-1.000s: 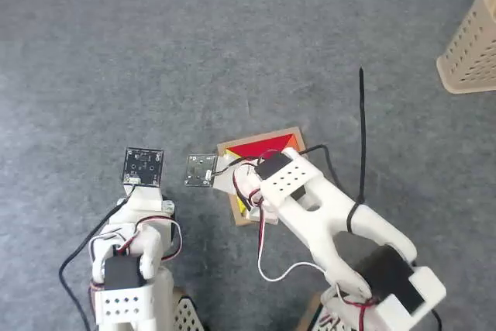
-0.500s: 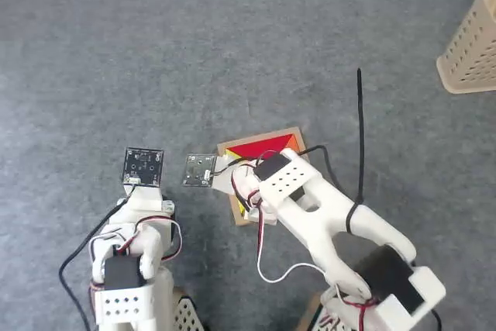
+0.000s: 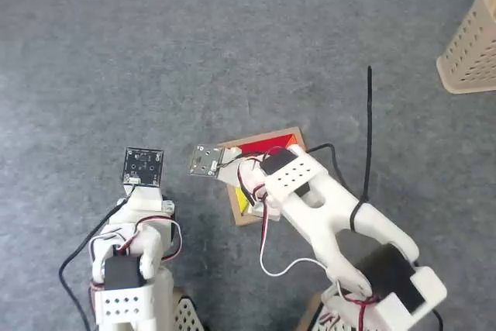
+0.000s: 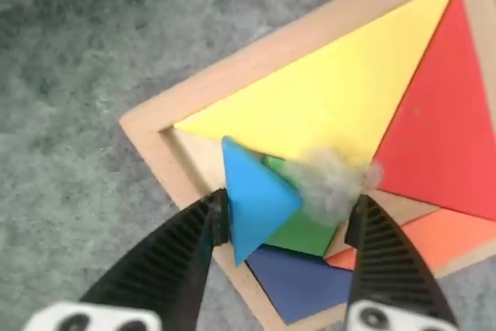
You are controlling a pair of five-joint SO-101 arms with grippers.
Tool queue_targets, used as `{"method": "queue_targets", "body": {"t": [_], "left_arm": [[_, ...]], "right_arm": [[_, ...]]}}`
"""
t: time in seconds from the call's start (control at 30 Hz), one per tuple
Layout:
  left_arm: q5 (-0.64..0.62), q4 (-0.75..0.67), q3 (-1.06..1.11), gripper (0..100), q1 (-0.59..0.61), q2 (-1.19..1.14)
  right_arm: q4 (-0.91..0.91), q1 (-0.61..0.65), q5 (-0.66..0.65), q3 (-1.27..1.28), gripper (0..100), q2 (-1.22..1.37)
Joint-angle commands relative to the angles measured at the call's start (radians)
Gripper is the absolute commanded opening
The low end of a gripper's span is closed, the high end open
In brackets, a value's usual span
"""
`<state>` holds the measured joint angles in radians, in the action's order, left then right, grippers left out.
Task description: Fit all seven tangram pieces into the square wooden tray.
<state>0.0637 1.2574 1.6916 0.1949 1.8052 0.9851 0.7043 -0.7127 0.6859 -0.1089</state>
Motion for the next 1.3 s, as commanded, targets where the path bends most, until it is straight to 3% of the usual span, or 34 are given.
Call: {"method": "queue_targets", "body": {"t": [0.0,0.27,0.5,0.83,1.1,1.27], "left_arm": [[0.005,0.006,-0.007,1,0.000,0.018],[0.005,0.006,-0.007,1,0.000,0.018],[0.005,0.006,-0.007,1,0.000,0.018],[0.005,0.006,-0.007,1,0.000,0.018],[0.005,0.006,-0.007,1,0.000,0.018],[0.005,0.006,-0.007,1,0.000,0.018]], "right_arm": [[0.059,-0.012,0.008,-0.091,25.1,-0.018],[0.081,0.005,0.015,-0.101,25.0,-0.031],[0.005,0.004,0.272,-0.097,24.8,-0.133],[-0.120,0.002,0.358,-0.038,24.7,-0.131],[-0.174,-0.116,0.374,-0.041,4.1,-0.131],[-0.243,-0.305,0.439,-0.046,0.6,-0.131]]}}
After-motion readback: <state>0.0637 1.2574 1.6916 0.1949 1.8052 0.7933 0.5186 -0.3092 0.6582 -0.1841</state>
